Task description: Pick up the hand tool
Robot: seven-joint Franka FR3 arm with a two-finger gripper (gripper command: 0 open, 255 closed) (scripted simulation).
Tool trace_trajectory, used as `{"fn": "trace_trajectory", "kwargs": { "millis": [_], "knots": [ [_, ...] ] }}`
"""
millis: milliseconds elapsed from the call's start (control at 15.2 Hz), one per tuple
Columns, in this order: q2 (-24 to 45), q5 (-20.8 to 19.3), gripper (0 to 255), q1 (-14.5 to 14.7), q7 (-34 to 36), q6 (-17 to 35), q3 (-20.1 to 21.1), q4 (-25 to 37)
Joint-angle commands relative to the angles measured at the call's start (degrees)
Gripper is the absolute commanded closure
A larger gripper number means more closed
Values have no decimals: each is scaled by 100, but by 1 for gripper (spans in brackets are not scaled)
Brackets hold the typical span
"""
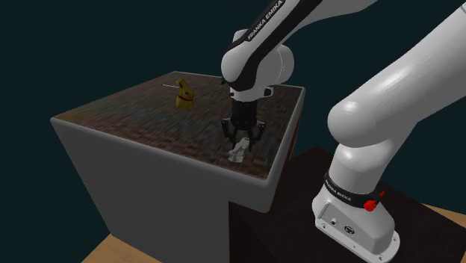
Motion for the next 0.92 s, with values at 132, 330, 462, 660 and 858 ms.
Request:
{"fn": "trace_trajectory", "kwargs": {
  "millis": [132, 330, 462, 660, 858],
  "knots": [
    [4, 1, 255, 0, 0, 4, 2, -1],
    [2, 1, 255, 0, -1, 3, 1, -1],
    [-86, -21, 255, 4, 9, -106, -30, 21],
    [-354, -97, 255, 13, 46, -463, -127, 111],
    [-594, -179, 255, 15, 84, -804, -224, 216]
  ]
}}
